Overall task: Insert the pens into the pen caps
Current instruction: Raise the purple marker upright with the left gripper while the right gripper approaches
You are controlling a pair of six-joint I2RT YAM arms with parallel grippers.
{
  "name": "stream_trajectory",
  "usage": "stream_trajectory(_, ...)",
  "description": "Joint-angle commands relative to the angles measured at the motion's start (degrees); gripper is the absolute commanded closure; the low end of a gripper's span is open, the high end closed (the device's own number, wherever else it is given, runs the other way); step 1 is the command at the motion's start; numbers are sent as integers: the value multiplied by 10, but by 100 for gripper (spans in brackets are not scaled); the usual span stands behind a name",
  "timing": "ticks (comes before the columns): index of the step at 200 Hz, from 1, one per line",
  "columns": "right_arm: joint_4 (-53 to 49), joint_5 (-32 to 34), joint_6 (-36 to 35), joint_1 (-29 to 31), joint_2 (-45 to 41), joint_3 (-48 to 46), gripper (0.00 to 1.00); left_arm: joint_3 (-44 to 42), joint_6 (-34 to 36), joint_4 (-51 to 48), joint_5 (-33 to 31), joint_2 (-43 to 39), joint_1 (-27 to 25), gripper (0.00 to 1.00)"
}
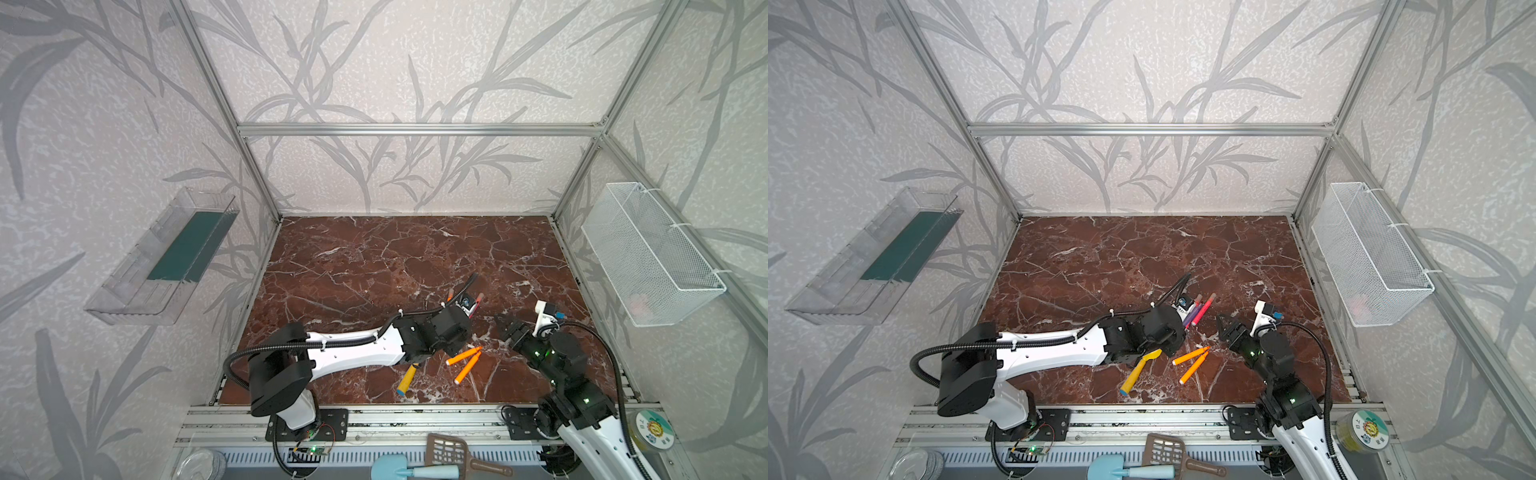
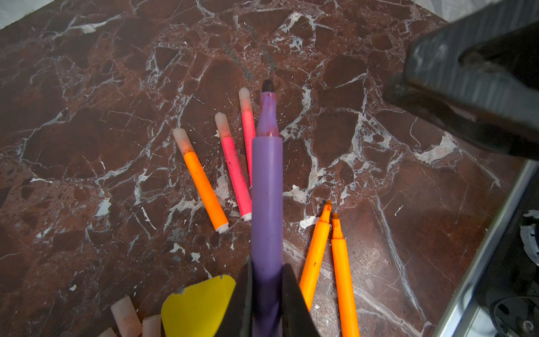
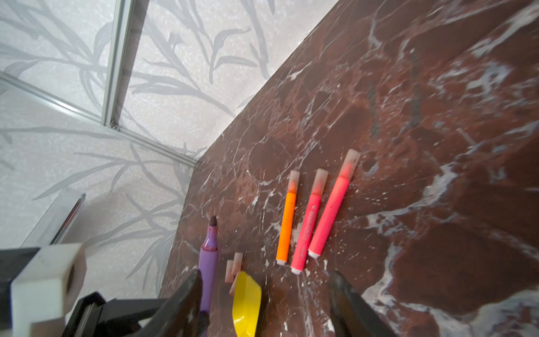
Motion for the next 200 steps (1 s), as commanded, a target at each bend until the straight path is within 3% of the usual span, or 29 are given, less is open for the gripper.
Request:
stream_trajectory(1,90,28,22,53,11,-13,33,-11,2,31,10,-16,2,100)
stream_trajectory(40,193,75,16,137,90,-17,32,-13,-1,37,20,-10,2,100)
stream_trajectory(73,240,99,19,160,183,-4,32,-17,2,46,36,-15,3,100)
stream_trajectory(94,275,97,24,163,242,4,37,-21,4,50,48,-18,2,100)
stream_trajectory(118,293,98,24,163,291,19,49,-25,18,56,76,-20,2,100)
stream_trajectory(170,278,116,23,163,278,20,52,-35,16,64,70,-16,3,100)
stream_trajectory(200,273,116,27,163,267,17,65,-31,17,65,76,-14,2,100)
